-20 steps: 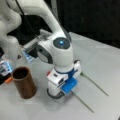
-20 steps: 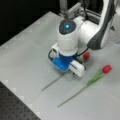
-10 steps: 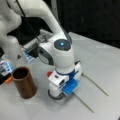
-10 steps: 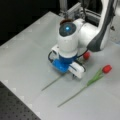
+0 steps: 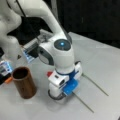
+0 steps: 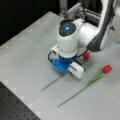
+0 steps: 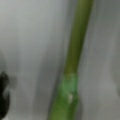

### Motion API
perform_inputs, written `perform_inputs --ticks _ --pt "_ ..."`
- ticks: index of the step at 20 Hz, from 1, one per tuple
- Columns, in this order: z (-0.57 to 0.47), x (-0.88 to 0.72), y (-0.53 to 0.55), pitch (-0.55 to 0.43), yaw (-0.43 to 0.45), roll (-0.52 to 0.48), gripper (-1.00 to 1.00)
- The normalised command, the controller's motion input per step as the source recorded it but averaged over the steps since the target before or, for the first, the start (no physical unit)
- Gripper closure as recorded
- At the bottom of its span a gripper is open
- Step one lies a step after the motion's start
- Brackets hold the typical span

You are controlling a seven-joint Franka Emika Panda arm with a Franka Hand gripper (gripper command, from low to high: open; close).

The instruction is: Flower insertion into a vase

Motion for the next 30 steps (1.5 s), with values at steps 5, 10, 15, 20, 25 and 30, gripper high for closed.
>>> perform_inputs --ticks 5,10,15,20,25,30 --pt "0.02 0.11 -0.11 0.047 0.112 0.012 1.0" --pt "0.08 0.08 -0.12 0.055 0.113 0.038 1.0" --pt "0.17 0.02 -0.13 0.078 0.08 0.059 1.0" --pt "0.25 -0.05 -0.11 0.077 0.039 0.06 1.0" --pt "0.19 -0.06 -0.07 0.035 0.028 0.083 1.0" --pt "0.28 -0.1 -0.03 0.01 0.014 0.093 1.0"
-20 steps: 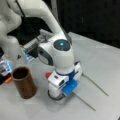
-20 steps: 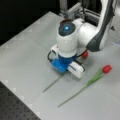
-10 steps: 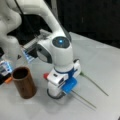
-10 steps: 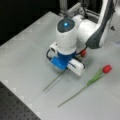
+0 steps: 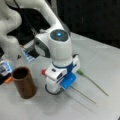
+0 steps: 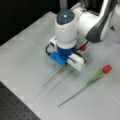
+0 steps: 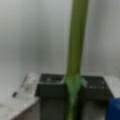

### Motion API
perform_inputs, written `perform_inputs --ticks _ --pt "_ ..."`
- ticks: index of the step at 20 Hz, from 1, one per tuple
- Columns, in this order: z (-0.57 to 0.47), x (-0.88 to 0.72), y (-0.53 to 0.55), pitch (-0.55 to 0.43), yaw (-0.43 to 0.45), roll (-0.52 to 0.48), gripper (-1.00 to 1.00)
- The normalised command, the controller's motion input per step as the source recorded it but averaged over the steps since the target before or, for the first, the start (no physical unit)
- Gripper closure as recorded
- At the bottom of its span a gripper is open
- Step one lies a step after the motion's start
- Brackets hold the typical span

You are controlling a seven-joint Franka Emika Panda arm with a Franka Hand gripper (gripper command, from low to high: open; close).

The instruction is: Flower insertion into a vase

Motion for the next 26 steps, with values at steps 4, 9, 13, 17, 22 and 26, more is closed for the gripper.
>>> perform_inputs --ticks 4,9,13,17,22,26 --pt "0.26 -0.15 -0.03 -0.024 0.021 0.095 1.0" --pt "0.3 -0.21 -0.08 -0.045 0.039 0.111 1.0" --pt "0.33 -0.23 -0.11 -0.028 0.023 0.108 1.0" --pt "0.36 -0.15 -0.07 -0.019 0.009 0.125 1.0" --pt "0.3 -0.1 -0.08 0.011 -0.012 0.154 1.0" --pt "0.33 -0.14 -0.16 0.055 -0.015 0.156 1.0"
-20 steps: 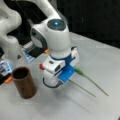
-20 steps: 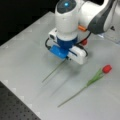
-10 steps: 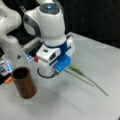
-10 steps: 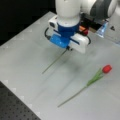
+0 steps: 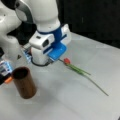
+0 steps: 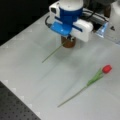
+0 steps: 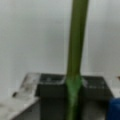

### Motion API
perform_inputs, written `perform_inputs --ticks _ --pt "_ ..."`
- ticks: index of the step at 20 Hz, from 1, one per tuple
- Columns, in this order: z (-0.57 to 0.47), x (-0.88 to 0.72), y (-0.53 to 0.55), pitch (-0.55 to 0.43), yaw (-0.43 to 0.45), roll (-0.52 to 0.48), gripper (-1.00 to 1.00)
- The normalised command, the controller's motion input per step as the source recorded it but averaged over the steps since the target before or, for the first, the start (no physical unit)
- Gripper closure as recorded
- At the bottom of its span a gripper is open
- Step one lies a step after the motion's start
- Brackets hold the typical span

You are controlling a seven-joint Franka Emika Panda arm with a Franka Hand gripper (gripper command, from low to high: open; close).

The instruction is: Flower insertion into a vase

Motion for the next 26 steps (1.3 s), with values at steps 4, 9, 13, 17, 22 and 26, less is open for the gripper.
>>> perform_inputs --ticks 4,9,13,17,22,26 --pt "0.32 -0.18 -0.18 0.089 0.018 0.154 1.0" --pt "0.19 -0.17 -0.16 0.11 0.072 0.109 1.0" --pt "0.15 -0.24 -0.17 0.112 0.144 0.073 1.0" --pt "0.19 -0.35 -0.19 0.099 0.192 0.034 1.0" --pt "0.1 -0.33 -0.27 0.048 0.227 0.01 1.0" --pt "0.02 -0.32 -0.34 0.0 0.131 -0.019 1.0"
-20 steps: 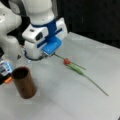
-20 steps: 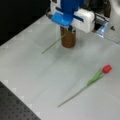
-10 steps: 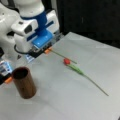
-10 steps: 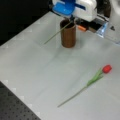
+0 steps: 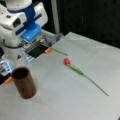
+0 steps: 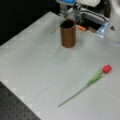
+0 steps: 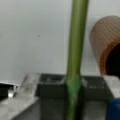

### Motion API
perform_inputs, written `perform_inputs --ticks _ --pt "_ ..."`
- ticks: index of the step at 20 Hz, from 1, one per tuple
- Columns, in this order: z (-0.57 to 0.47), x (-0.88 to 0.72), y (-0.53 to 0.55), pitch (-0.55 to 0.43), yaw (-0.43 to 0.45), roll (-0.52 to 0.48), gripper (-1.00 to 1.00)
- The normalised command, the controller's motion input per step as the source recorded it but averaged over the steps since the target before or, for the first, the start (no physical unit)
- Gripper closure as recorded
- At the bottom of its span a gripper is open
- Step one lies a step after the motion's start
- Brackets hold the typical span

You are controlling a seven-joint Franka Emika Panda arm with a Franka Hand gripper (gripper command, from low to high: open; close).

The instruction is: Flower insertion into a vase

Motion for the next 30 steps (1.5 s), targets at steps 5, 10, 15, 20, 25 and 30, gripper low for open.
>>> perform_inputs --ticks 5,10,15,20,25,30 --pt "-0.04 -0.4 -0.36 -0.046 0.028 -0.053 1.0" --pt "-0.12 -0.47 -0.31 -0.079 -0.041 -0.133 1.0" --pt "-0.23 -0.51 -0.2 -0.084 -0.029 -0.191 1.0" --pt "-0.38 -0.51 -0.17 -0.142 0.064 -0.219 1.0" --pt "-0.31 -0.48 -0.11 -0.193 0.14 -0.188 1.0" --pt "-0.1 -0.41 -0.09 -0.199 0.158 -0.115 1.0"
